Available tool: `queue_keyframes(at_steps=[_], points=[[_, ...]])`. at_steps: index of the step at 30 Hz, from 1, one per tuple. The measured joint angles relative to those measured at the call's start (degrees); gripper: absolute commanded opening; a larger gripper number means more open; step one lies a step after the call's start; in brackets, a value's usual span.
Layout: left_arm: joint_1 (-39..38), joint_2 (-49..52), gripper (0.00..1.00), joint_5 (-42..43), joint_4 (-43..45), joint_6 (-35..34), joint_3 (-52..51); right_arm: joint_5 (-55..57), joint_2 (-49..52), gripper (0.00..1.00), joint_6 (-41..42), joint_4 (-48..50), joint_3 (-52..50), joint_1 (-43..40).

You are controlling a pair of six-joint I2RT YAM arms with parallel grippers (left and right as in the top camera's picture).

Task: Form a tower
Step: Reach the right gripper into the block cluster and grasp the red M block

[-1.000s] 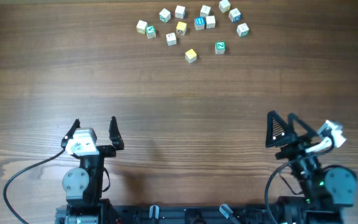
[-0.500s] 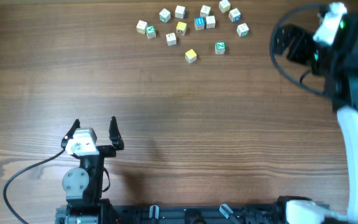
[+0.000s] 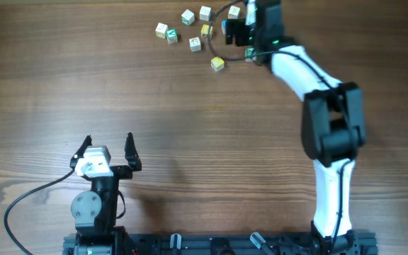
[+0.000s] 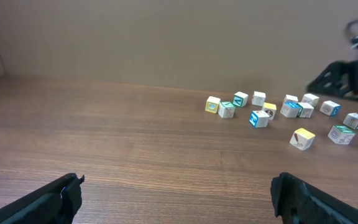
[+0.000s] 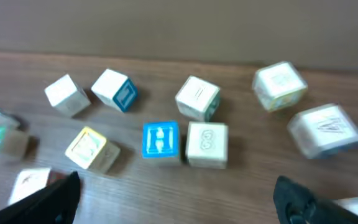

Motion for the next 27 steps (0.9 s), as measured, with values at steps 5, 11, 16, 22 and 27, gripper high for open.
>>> queue_keyframes(at_steps=[5,11,16,22,27], points=[[0.0,0.0,1.00,0.0,0.0,0.0,0.0,3.4,3.8,0.91,3.5,9.3,0.0,0.7],[0.0,0.0,1.00,0.0,0.0,0.0,0.0,5.6,9.9,0.80,7.0,15.4,0.1,0.5],[0.0,0.0,1.00,0.0,0.0,0.0,0.0,5.9,10.5,0.76,11.4,18.1,0.1,-1.5],[0.0,0.0,1.00,0.0,0.0,0.0,0.0,4.1,11.2,0.81,5.4,17.4,0.7,-1.9],[0.0,0.0,1.00,0.0,0.0,0.0,0.0,0.7,11.7,0.83,-2.5,10.9,2.8,-1.7]])
